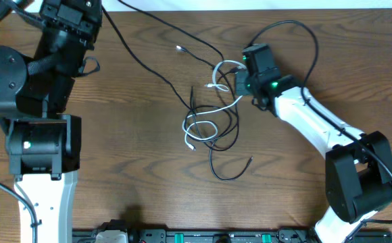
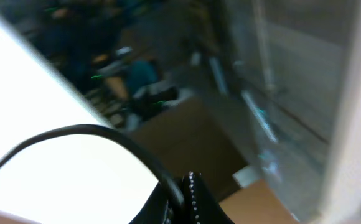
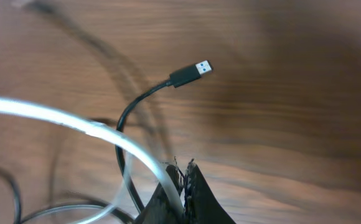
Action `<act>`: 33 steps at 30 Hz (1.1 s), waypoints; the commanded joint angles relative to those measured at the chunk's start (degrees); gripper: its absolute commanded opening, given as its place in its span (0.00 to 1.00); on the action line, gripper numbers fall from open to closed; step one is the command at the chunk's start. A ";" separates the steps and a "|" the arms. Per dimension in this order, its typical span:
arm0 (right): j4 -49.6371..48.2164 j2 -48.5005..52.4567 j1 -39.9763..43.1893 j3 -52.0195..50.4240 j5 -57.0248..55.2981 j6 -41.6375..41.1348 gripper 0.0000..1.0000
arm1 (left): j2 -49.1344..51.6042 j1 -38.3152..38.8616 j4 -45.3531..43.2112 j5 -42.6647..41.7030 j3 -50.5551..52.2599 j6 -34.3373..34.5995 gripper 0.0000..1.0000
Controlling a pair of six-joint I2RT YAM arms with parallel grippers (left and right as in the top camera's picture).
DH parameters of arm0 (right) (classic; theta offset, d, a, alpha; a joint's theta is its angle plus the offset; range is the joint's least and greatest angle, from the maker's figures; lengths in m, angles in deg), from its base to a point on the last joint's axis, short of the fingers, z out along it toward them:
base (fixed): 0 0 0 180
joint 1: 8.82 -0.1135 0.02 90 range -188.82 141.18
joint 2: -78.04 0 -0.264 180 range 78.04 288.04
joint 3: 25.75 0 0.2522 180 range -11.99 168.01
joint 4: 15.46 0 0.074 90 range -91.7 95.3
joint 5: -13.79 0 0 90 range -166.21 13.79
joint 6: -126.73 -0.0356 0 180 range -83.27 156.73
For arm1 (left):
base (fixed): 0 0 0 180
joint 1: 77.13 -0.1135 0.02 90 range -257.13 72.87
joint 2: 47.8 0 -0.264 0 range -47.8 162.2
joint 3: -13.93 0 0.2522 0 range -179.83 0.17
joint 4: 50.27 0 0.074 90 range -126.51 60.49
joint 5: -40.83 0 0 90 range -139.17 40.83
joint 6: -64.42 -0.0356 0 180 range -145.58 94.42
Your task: Untangle cables
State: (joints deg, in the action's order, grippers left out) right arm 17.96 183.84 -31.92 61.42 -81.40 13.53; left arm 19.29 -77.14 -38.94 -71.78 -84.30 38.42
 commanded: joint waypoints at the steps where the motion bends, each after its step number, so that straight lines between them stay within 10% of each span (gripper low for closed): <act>1: 0.61 -1.77 1.33 0.42 -1.68 -7.50 0.01 | -0.26 -1.62 6.25 6.16 -1.11 -2.73 0.07; 8: 5.62 -1.90 1.36 0.39 -7.02 -9.29 0.01 | -0.24 -4.57 14.21 20.33 -1.11 -2.69 0.07; 23: 9.75 -1.20 1.36 -1.27 -12.48 -14.10 0.01 | -0.90 -5.33 -16.57 14.08 -1.16 10.32 0.07; 33: 9.81 -0.66 2.38 -4.57 -13.92 -17.03 0.01 | -0.92 -6.73 -11.06 18.34 -1.18 -1.88 0.08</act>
State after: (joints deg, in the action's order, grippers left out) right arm 27.82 183.71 -30.12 57.44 -94.25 -1.83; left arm 18.64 -83.40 -52.54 -54.60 -84.54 42.55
